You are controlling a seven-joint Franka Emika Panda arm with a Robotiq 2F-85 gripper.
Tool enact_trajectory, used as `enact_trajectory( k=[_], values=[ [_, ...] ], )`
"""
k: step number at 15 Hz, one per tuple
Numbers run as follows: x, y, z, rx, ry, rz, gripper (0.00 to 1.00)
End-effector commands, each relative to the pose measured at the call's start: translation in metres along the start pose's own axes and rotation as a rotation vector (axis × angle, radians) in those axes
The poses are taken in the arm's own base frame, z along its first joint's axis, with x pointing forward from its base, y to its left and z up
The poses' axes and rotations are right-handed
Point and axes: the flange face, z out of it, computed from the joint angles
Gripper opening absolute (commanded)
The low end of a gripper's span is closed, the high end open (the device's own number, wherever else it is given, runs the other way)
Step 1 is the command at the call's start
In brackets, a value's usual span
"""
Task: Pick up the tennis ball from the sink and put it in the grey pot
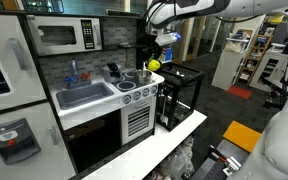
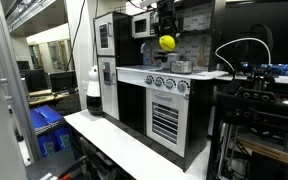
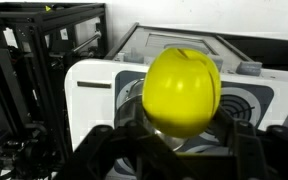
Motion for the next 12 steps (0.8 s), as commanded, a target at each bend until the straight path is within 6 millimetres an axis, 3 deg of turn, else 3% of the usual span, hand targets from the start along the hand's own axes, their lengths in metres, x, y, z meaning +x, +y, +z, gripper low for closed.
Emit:
enact_trajectory(
  k=[1, 12],
  values=[
    [0.007, 0.004, 0.004, -0.018, 0.043, 0.042, 0.41],
    [0.036, 0.007, 0.043, -0.059, 0.139, 0.146, 0.41]
  ],
)
